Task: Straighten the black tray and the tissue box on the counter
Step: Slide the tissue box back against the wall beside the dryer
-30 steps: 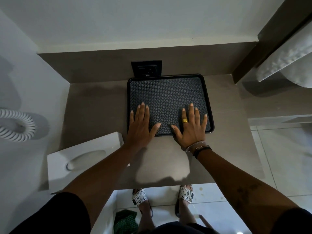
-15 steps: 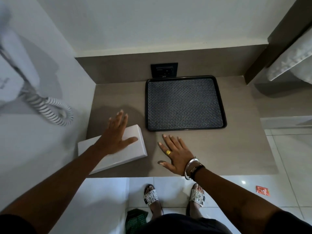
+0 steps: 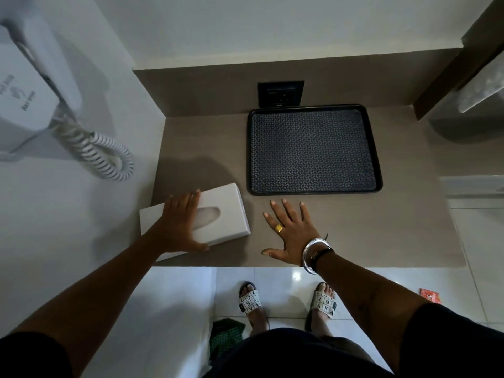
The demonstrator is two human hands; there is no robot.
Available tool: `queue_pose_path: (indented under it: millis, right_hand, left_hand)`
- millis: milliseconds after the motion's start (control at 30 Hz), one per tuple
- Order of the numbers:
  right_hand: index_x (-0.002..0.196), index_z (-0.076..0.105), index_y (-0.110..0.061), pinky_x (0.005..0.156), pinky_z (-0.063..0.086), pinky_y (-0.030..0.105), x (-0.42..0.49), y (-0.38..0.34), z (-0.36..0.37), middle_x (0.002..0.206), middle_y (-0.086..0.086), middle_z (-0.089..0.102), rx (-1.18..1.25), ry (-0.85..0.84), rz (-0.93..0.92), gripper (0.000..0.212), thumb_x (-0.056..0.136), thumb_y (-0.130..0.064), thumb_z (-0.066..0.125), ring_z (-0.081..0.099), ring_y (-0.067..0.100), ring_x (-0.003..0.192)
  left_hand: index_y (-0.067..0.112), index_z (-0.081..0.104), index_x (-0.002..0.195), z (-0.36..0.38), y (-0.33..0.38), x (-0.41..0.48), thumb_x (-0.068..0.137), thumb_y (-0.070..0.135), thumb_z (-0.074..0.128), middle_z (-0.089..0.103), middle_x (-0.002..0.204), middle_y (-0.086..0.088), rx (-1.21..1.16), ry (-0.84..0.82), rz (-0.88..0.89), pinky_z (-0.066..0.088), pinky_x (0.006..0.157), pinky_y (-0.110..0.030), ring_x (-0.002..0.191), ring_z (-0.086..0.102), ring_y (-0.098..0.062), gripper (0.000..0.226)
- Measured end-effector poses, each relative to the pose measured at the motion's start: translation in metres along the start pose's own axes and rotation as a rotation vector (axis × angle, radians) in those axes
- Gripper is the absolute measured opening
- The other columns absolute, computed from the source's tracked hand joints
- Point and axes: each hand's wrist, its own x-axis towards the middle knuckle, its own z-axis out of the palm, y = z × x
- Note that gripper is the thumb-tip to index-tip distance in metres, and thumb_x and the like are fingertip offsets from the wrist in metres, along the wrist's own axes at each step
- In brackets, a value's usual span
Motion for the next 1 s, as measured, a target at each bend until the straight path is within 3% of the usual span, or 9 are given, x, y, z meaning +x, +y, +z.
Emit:
queue_pose_path:
  millis: [100, 300, 467, 667, 1000]
  right_hand:
    - [0.154, 0.026, -0.024, 0.114, 0.015, 0.067, -0.001, 0.001, -0.001, 0.164, 0.01, 0.02, 0.005, 0.001, 0.001, 0.1, 0.077, -0.087, 0.028, 0.021, 0.038, 0.148]
    - [0.154, 0.029, -0.025, 0.114, 0.018, 0.066, 0.0, 0.0, -0.001, 0.163, 0.01, 0.023, 0.016, 0.042, -0.002, 0.098, 0.077, -0.087, 0.031, 0.024, 0.037, 0.147]
    - [0.155, 0.026, -0.026, 0.115, 0.016, 0.066, 0.0, 0.001, 0.0, 0.164, 0.009, 0.02, 0.011, 0.057, -0.001, 0.097, 0.079, -0.085, 0.032, 0.021, 0.037, 0.148]
    - [0.154, 0.028, -0.026, 0.115, 0.016, 0.066, 0.002, 0.002, 0.004, 0.164, 0.008, 0.021, 0.04, 0.081, -0.005, 0.095, 0.079, -0.084, 0.035, 0.022, 0.037, 0.148]
    - [0.153, 0.03, -0.026, 0.115, 0.015, 0.066, 0.005, 0.005, 0.01, 0.163, 0.008, 0.023, 0.052, 0.085, -0.018, 0.091, 0.081, -0.082, 0.034, 0.024, 0.037, 0.148]
  left_hand:
    - [0.015, 0.003, 0.15, -0.002, 0.0, 0.002, 0.042, 0.091, 0.058, 0.026, 0.151, -0.014, -0.028, 0.036, -0.022, 0.028, 0.11, -0.05, 0.133, 0.033, -0.036, 0.143]
    - [0.021, -0.001, 0.149, -0.025, 0.0, 0.02, 0.043, 0.081, 0.07, 0.024, 0.151, -0.012, -0.164, 0.164, -0.196, 0.022, 0.112, -0.054, 0.136, 0.029, -0.035, 0.142]
    - [0.016, 0.006, 0.149, -0.058, 0.0, 0.06, 0.048, 0.072, 0.078, 0.025, 0.151, -0.02, -0.309, 0.321, -0.517, 0.022, 0.112, -0.058, 0.137, 0.028, -0.041, 0.136]
    - [0.009, 0.008, 0.15, -0.078, -0.01, 0.109, 0.05, 0.07, 0.078, 0.023, 0.151, -0.024, -0.443, 0.355, -0.806, 0.017, 0.114, -0.056, 0.14, 0.023, -0.043, 0.137]
    - [0.009, 0.013, 0.149, -0.078, -0.023, 0.156, 0.043, 0.072, 0.078, 0.025, 0.151, -0.024, -0.503, 0.372, -0.968, 0.02, 0.113, -0.056, 0.139, 0.025, -0.042, 0.14]
